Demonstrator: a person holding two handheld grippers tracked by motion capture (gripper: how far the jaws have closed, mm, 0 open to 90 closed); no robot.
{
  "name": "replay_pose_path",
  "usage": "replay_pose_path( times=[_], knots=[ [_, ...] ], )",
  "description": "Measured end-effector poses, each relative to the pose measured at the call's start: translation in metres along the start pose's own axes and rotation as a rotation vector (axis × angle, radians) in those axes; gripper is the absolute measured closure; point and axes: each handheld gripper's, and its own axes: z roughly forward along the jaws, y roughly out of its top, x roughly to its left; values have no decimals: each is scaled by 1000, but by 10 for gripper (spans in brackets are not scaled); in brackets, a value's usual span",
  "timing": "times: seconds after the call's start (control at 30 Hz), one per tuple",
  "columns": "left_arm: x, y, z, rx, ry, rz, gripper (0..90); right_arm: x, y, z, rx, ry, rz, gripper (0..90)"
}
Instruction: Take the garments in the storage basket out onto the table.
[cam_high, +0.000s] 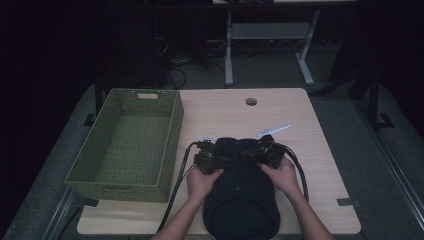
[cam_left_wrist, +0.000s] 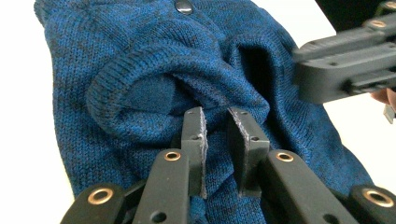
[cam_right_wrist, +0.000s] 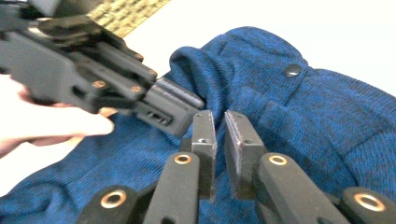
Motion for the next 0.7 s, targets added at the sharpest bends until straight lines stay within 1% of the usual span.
replay_pose_path(
  times=[0.07,0.1,0.13,0.17,0.23,0.27,0.33,0.37,0.4,0.43,0.47,0.5,0.6,0.7],
  knots=[
    [-1,1,-4,-12,-8,7,744,-2,1,6,17,-24,9,814],
    [-2,1,-6,-20,-11,15,741,-4,1,9,32,-39,7,815],
    [-4,2,-10,-39,-16,23,740,-5,0,12,42,-46,9,817],
    [-5,4,-13,-62,-22,21,740,-8,-2,15,61,-52,12,817],
    [-6,7,-18,-102,-29,24,740,-12,-5,19,67,-41,31,819],
    [-6,9,-20,-114,-32,29,736,-14,-7,20,58,-31,40,822],
    [-5,14,-20,-126,-34,31,724,-15,-9,20,67,-18,52,826],
    [-4,16,-20,-129,-25,31,720,-16,-9,19,74,-14,53,825],
    [-2,18,-20,-143,-21,29,713,-15,-8,18,79,-21,43,825],
    [0,21,-20,-154,-26,19,708,-14,-7,16,80,-28,30,824],
    [1,23,-21,-160,-22,11,702,-13,-7,13,74,-27,26,824],
    [3,25,-20,-166,-13,11,701,-13,-6,11,61,-31,21,824],
    [8,29,-18,-168,-3,-4,697,-14,-4,3,26,-43,24,825],
    [14,29,-15,-163,11,-26,699,-17,-4,1,25,-68,33,824]
  ],
)
